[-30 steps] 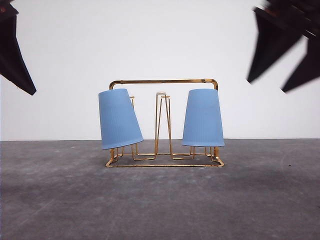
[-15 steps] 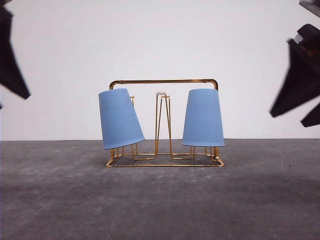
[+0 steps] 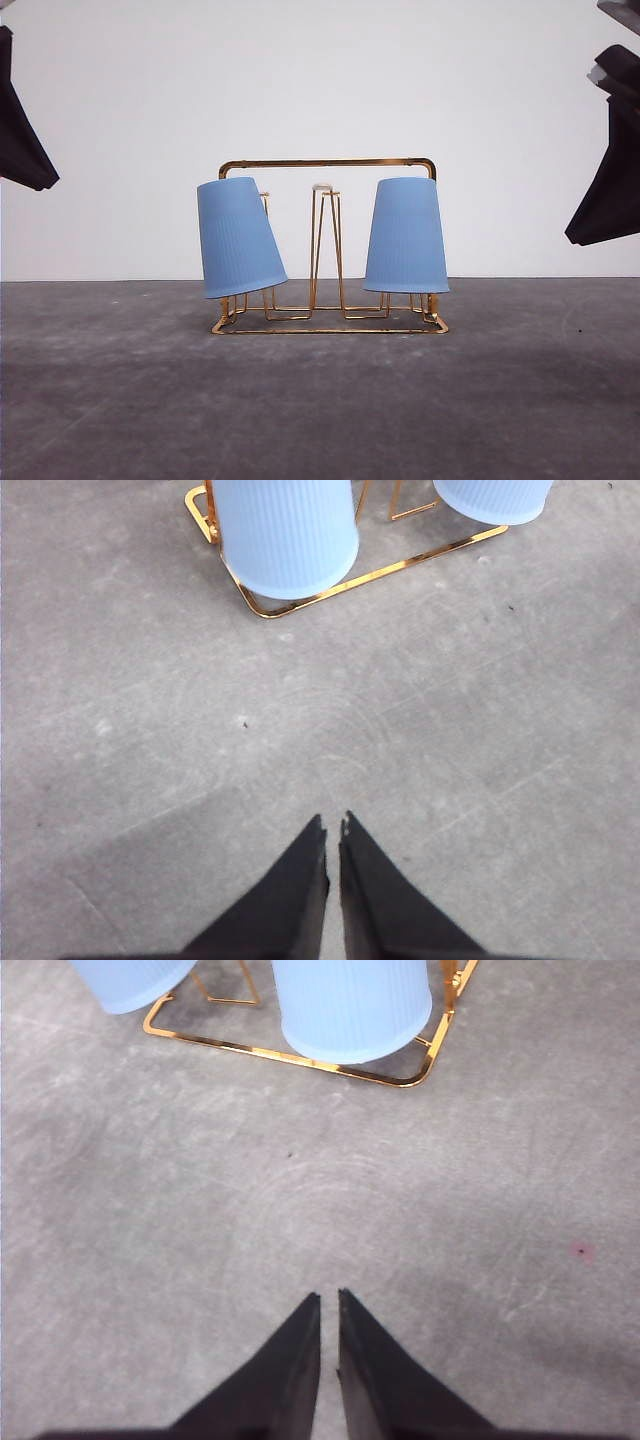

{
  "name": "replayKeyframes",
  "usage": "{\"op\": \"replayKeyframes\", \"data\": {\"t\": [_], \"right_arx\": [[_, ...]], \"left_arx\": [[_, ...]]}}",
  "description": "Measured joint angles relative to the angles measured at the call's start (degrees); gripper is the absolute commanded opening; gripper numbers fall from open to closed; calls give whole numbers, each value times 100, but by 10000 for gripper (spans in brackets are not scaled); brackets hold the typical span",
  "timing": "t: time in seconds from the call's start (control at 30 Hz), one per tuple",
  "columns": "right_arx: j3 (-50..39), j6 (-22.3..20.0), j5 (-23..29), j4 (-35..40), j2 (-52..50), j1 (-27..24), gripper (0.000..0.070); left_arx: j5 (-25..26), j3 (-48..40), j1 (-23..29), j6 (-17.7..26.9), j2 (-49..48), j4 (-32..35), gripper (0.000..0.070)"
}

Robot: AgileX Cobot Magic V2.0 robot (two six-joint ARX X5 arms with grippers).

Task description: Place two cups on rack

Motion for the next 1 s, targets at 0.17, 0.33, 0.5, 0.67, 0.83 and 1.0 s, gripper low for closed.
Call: {"op": "replayKeyframes", "data": {"t": [0.17,0.33,0.5,0.67,0.83,1.0], "right_arx": [[0,0,-2,4,-2,0,29],[0,0,0,94,-1,0,29],[0,0,0,303,-1,0,28],[0,0,0,429,-2,0,29],[0,0,0,615,-2,0,29],[0,0,0,703,-2,0,28]], "left_arx": [[-1,0,6,37,-28,-2,0],[-8,-672,323,88,-918,614,0],[-12,-2226,978,90,-2505,1691,0],[-108,-3223,1633,90,-4068,1924,0],[-169,-3541,1991,105,-4659,1929,0],[-418,-3598,2150,109,-4659,2037,0]]}}
